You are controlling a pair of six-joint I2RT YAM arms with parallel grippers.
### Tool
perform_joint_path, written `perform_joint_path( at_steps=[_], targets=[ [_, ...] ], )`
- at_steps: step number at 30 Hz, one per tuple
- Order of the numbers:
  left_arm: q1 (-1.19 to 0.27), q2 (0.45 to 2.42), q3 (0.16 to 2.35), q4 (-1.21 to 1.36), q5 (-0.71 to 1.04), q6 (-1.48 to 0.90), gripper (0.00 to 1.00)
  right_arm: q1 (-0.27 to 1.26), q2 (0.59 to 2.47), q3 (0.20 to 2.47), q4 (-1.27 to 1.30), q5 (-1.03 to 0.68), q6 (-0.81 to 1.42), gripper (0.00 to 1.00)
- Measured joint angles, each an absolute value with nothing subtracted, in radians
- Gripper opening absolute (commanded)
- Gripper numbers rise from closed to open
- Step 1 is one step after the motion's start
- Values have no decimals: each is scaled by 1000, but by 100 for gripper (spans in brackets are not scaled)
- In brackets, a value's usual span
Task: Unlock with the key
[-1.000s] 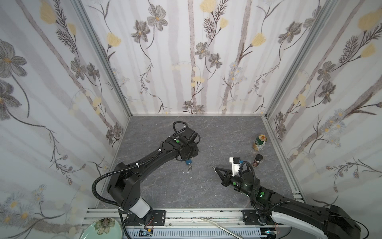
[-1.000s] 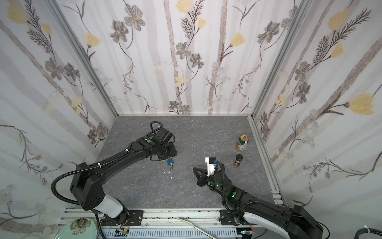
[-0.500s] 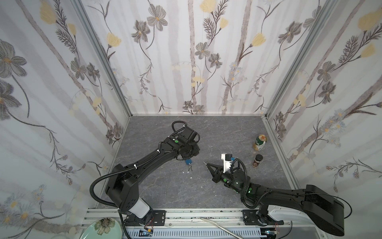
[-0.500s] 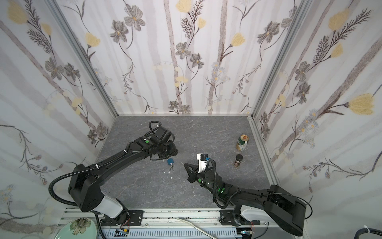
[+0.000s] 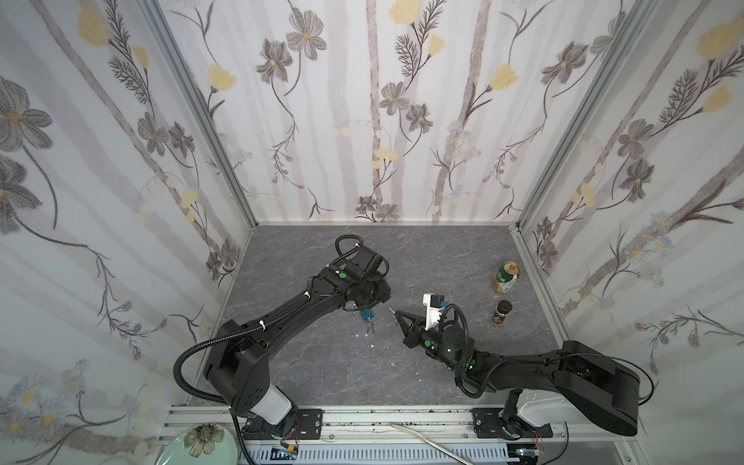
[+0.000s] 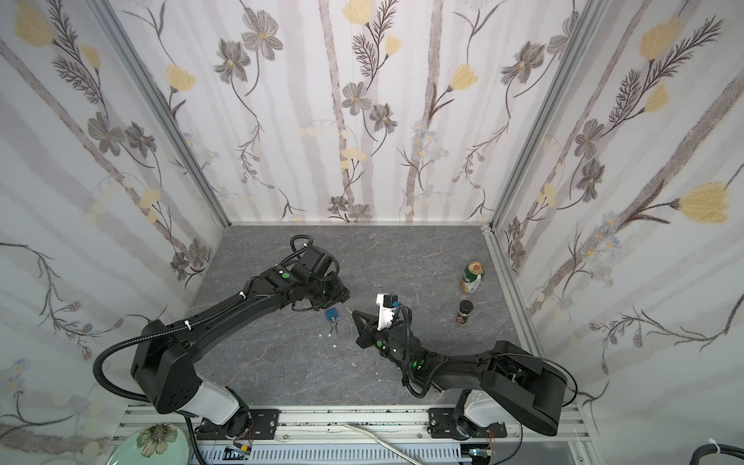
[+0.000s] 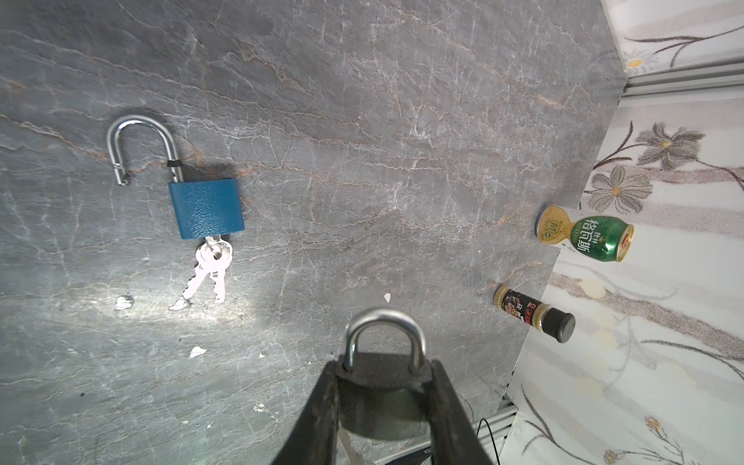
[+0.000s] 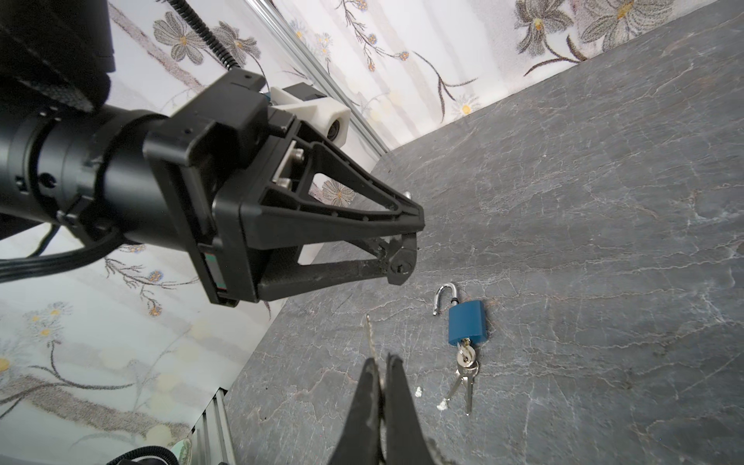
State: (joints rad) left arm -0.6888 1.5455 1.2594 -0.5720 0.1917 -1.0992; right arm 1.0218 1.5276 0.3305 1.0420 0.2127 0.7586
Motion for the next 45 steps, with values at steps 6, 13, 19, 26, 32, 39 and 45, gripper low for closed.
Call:
perform_joint_path(
  at_steps=[6, 13, 19, 26, 32, 39, 45],
  targets=[
    [-686, 1542, 1255, -566, 207, -1103, 18, 1019, 1555, 338, 1043, 235, 767, 0],
    [-686, 1542, 1243, -550, 222, -1108, 18, 1010, 1569, 344, 1055, 242, 769, 0],
    [-686, 1542, 1239, -542, 234, -1115, 18, 1001, 1580, 358, 1077, 242, 769, 0],
    [-686, 1542, 1238, -533, 239, -1123, 18, 995, 1585, 372, 1079, 241, 769, 0],
    [-686, 1542, 1238, -529, 241, -1126, 18, 994, 1615, 374, 1079, 234, 769, 0],
    [-683, 1538, 1238, -529, 240, -1127, 19, 993, 1608, 366, 1073, 234, 776, 0],
    [-683, 1538, 1238, -529, 240, -1129, 19, 993, 1607, 363, 1071, 242, 777, 0]
  ],
)
